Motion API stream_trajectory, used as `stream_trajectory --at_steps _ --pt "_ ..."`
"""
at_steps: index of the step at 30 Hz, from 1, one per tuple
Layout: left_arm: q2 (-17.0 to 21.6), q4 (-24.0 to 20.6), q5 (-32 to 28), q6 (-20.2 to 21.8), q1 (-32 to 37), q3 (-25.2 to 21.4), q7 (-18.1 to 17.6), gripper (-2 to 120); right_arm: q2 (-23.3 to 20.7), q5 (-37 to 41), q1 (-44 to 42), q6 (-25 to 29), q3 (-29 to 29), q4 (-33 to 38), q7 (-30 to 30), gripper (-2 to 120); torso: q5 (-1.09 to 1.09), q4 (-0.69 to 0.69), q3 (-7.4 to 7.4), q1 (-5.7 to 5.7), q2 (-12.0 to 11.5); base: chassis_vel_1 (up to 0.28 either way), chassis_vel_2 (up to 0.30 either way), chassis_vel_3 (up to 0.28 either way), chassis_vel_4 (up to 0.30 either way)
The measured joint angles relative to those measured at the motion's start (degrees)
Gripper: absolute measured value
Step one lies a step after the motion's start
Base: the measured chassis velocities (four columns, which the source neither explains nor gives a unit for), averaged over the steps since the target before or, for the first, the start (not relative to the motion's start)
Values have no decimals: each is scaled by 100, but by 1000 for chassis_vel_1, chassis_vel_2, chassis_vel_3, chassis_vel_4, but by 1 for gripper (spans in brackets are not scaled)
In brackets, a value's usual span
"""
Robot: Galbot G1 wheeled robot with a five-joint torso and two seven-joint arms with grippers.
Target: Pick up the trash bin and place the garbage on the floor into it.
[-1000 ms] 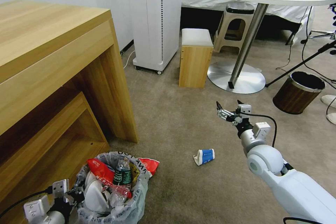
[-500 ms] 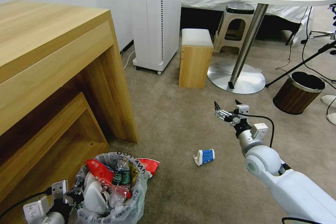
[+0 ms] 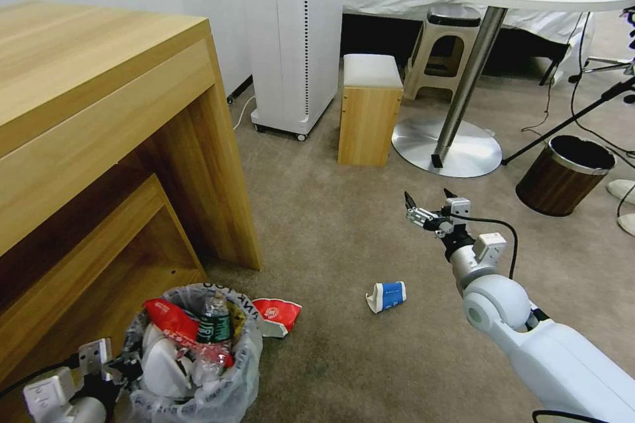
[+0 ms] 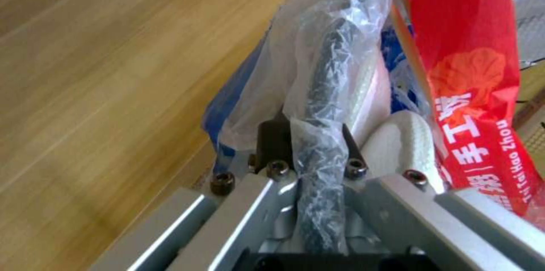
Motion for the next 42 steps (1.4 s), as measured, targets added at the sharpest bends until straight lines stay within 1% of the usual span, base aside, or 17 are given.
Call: stream_trajectory --at_steps 15,19,24,26,28,30,31,34,35,38,39,40,42 --pt "-16 55 -75 14 1 -104 -30 1 -27 -3 -42 -16 -10 43 -1 100 0 0 0 0 0 0 0 0 0" --pt "-37 54 -76 14 15 -103 -32 1 -45 44 -68 -114 -30 89 10 100 0 0 0 0 0 0 0 0 0" --pt "-62 40 -70 15 35 -103 -33 1 -45 5 -54 -136 -103 87 -105 100 1 0 0 0 0 0 0 0 0" --pt "-72 19 -66 15 46 -111 -33 1 -87 -123 8 -160 -206 49 -265 100 0 0 0 0 0 0 0 0 0" --pt "-75 12 -66 15 50 -112 -33 1 -103 -167 44 -172 -270 30 -292 100 0 -1 0 0 0 0 0 0 0" --pt "-95 -4 -66 15 57 -120 -32 1 -165 -345 247 -133 -576 -101 -531 100 0 0 0 0 0 0 0 0 0" --pt "-95 -4 -66 15 57 -120 -32 1 -165 -345 247 -133 -576 -101 -531 100 0 0 0 0 0 0 0 0 0" --pt "-134 -9 -48 15 61 -126 -31 1 -309 -419 646 44 -1175 -322 -1045 100 1 1 0 0 0 0 0 0 0" --pt "-134 -9 -48 15 61 -126 -31 1 -309 -419 646 44 -1175 -322 -1045 100 1 1 0 0 0 0 0 0 0" --pt "-158 -14 -34 14 32 -100 -37 1 -528 -453 1037 325 -1650 -580 -1716 100 2 3 0 0 0 0 0 0 0" --pt "-158 -14 -34 14 32 -100 -37 1 -528 -453 1037 325 -1650 -580 -1716 100 2 3 0 0 0 0 0 0 0" --pt "-116 6 -36 22 -20 -57 -53 1 -685 -489 1137 446 -1793 -676 -2061 100 2 3 0 0 0 0 0 0 0" --pt "-38 75 -55 46 -120 12 -87 1 -898 -630 1259 603 -1989 -834 -2467 98 -1 -3 0 0 0 0 0 0 0"
